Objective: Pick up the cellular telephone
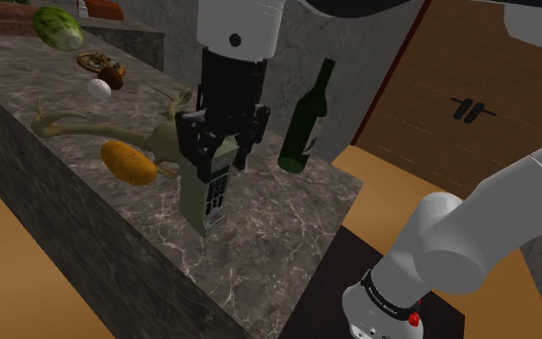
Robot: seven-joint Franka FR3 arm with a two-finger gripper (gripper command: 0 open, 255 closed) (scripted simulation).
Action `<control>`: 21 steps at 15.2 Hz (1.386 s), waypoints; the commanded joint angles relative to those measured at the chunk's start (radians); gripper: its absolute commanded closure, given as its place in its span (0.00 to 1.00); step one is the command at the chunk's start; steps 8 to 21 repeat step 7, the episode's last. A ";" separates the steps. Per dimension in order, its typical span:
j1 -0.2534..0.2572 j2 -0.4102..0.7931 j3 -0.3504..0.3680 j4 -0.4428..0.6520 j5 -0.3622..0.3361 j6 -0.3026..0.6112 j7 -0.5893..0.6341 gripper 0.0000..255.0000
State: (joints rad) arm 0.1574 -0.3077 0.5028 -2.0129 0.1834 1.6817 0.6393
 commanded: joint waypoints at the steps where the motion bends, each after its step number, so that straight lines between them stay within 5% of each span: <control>1: -0.001 0.000 -0.002 0.027 -0.002 -0.026 0.002 1.00; 21: -0.004 0.007 -0.006 0.088 -0.006 -0.081 0.007 1.00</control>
